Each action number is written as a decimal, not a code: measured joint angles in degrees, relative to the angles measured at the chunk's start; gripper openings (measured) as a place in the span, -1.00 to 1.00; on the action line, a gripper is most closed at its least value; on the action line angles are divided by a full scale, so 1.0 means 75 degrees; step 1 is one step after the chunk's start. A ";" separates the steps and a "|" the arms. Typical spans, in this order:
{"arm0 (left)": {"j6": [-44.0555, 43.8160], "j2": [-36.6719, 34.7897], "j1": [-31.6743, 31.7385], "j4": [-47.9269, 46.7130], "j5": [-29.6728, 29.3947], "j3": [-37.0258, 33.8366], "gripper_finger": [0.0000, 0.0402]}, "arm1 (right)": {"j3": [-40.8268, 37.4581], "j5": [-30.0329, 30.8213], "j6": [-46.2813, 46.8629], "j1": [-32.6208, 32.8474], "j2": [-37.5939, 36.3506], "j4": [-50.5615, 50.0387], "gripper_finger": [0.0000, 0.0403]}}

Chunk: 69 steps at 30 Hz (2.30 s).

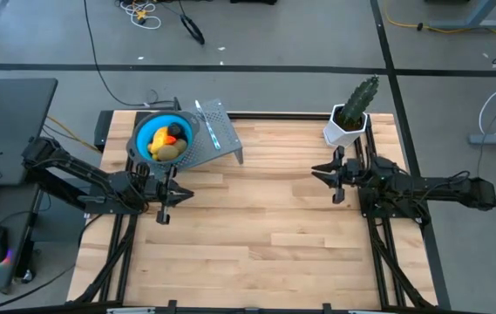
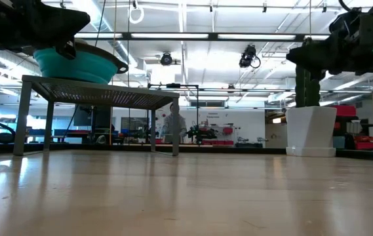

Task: Pick & Place Fruit
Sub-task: Return to home position

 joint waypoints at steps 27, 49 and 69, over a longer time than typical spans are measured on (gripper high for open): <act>0.0092 0.0000 0.0002 -0.0001 0.0004 -0.0001 -0.85 | 0.0000 0.0213 0.0119 -0.0006 0.0058 -0.0886 -0.58; 0.0093 0.0000 0.0003 -0.0001 0.0004 0.0001 -0.85 | 0.0000 0.0001 0.0795 -0.0006 0.0058 -0.0997 -0.99; 0.0090 0.0000 0.0000 -0.0001 0.0004 0.0001 -0.85 | 0.0000 0.0006 0.0792 -0.0006 0.0058 -0.1000 -0.99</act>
